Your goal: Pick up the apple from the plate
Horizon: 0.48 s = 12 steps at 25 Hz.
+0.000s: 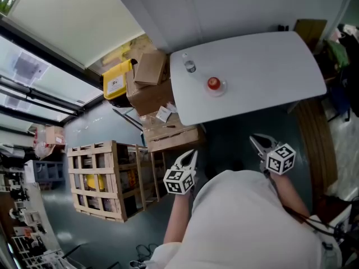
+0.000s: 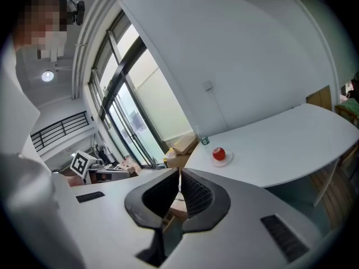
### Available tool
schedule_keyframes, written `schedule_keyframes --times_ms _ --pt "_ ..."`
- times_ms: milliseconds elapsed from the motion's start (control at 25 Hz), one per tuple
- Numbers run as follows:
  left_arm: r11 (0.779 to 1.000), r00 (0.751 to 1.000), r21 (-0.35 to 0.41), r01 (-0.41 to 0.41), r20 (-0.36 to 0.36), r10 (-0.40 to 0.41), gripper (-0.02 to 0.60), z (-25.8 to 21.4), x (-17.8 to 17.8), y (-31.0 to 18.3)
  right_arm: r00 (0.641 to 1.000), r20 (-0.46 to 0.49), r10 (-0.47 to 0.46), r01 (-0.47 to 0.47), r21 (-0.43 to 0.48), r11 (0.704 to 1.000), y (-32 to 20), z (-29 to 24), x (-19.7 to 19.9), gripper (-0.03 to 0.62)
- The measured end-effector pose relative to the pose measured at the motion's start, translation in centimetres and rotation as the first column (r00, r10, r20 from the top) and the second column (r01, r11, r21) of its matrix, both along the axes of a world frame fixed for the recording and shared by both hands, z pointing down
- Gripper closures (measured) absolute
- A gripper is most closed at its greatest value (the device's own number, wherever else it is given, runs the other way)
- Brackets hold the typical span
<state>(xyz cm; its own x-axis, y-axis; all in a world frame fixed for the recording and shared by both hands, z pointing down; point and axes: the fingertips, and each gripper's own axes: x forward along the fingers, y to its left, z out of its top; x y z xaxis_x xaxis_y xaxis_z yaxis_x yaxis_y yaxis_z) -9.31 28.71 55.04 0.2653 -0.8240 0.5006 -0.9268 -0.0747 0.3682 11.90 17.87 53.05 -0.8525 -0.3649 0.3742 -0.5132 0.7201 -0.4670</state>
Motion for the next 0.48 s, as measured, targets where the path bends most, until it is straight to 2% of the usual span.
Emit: schedule_keyframes --times_ms 480 --pt "0.994 0.993 0.0 0.112 0.021 -0.112 0.58 -0.2 2.7 -1.3 0.996 -0.019 -0.091 0.09 -0.031 0.995 -2.6 1.4 3.8 0.556"
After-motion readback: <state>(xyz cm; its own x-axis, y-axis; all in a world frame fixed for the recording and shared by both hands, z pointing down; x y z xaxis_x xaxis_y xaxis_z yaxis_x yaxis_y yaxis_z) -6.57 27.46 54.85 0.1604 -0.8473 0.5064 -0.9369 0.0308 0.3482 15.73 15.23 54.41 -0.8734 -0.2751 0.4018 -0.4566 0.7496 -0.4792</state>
